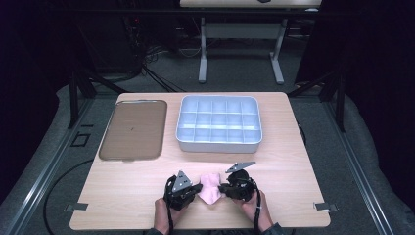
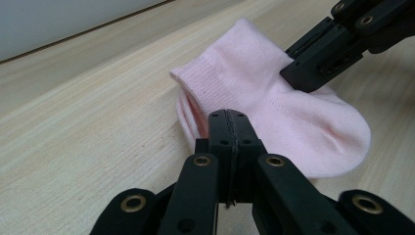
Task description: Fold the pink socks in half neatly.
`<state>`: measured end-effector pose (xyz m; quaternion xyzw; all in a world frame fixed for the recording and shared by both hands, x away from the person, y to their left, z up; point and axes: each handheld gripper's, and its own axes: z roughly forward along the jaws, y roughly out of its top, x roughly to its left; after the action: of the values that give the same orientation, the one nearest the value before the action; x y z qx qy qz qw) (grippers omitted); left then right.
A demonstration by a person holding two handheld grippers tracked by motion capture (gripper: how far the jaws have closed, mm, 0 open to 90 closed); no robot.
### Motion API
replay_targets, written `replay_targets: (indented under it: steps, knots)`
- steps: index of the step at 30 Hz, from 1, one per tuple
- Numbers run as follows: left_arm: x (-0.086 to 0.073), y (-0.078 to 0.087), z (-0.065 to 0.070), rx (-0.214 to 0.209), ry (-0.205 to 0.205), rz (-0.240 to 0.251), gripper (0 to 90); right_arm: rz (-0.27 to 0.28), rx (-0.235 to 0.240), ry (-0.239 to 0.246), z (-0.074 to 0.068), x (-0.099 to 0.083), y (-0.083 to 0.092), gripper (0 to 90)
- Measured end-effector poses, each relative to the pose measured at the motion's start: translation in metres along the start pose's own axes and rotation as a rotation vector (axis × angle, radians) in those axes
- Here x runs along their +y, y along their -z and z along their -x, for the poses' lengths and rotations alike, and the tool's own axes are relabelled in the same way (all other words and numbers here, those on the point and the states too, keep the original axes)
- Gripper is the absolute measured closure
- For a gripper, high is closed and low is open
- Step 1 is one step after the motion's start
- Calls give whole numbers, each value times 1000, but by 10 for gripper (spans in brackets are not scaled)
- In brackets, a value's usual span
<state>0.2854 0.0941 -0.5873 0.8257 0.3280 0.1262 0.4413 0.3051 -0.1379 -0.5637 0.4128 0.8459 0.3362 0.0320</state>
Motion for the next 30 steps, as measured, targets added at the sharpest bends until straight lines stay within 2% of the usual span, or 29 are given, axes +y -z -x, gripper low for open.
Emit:
replay_targets:
  steps: [10, 19, 24, 25, 27, 28, 30]
  knots:
    - [0, 0, -1, -5, 5, 2, 900, 6, -27, 40, -8, 6, 5, 848]
    - [0, 0, -1, -6, 11, 1, 899, -17, -85, 109, -18, 12, 8, 847]
    - [0, 0, -2, -4, 21, 4, 899, -23, -94, 109, -17, 12, 5, 848]
    - [0, 0, -2, 2, 12, 1, 899, -40, -99, 115, -17, 12, 6, 848]
    - [0, 0, -1, 5, 6, 1, 900, -27, -104, 120, -19, 12, 7, 848]
    - [0, 0, -1, 5, 10, 3, 899, -15, -105, 123, -20, 12, 6, 848]
    - [0, 0, -2, -3, 24, 2, 899, -35, -122, 133, -23, 14, 8, 848]
